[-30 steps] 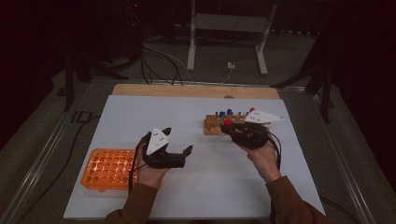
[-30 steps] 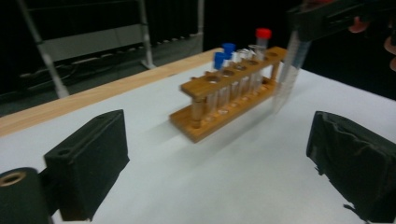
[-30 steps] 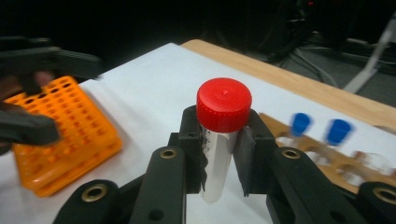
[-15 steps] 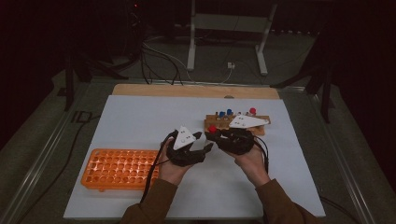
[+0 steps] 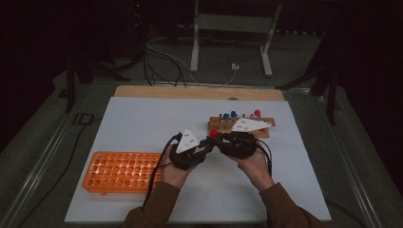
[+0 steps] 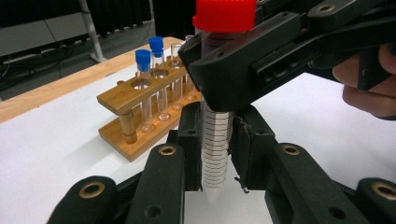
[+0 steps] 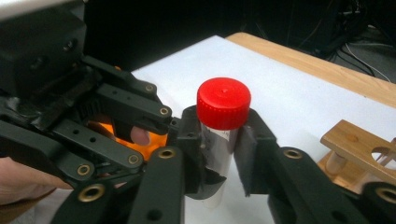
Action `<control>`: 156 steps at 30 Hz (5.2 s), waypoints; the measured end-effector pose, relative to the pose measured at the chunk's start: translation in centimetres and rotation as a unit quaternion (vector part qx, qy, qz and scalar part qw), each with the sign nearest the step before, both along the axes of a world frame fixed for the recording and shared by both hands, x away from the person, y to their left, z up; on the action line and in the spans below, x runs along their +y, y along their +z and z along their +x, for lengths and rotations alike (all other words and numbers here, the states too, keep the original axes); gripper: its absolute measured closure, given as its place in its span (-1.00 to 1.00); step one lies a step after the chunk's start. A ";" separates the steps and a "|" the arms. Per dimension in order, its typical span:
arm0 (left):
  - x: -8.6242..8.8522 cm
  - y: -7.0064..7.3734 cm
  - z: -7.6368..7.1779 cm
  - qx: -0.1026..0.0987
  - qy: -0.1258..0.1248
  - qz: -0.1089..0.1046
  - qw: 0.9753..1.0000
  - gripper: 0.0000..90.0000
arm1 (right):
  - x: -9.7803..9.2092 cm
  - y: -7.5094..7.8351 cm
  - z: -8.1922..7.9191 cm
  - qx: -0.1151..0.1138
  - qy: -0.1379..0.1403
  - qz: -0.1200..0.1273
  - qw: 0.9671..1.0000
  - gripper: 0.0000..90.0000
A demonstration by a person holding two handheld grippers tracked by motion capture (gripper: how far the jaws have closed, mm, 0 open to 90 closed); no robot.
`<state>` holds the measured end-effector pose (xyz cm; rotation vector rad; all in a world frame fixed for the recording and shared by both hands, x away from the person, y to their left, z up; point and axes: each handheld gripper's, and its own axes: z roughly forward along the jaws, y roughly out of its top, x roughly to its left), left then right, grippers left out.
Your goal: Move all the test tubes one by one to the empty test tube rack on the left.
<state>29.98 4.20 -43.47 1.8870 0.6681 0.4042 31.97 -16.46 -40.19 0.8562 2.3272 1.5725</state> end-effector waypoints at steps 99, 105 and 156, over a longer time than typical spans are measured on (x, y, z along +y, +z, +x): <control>14.7 -2.9 -2.8 0.026 0.174 -0.061 0.983 -0.99 | -12.5 -1.8 2.6 -0.033 -0.228 -0.022 0.973 -0.99; 14.7 -3.0 -2.9 0.020 0.183 -0.059 0.981 -0.99 | -12.8 -2.1 5.2 -0.025 -0.258 -0.043 0.965 -0.65; 12.6 0.5 -3.6 -0.025 0.161 -0.090 0.982 -0.99 | -9.6 1.9 4.2 -0.061 -0.218 -0.021 0.974 0.66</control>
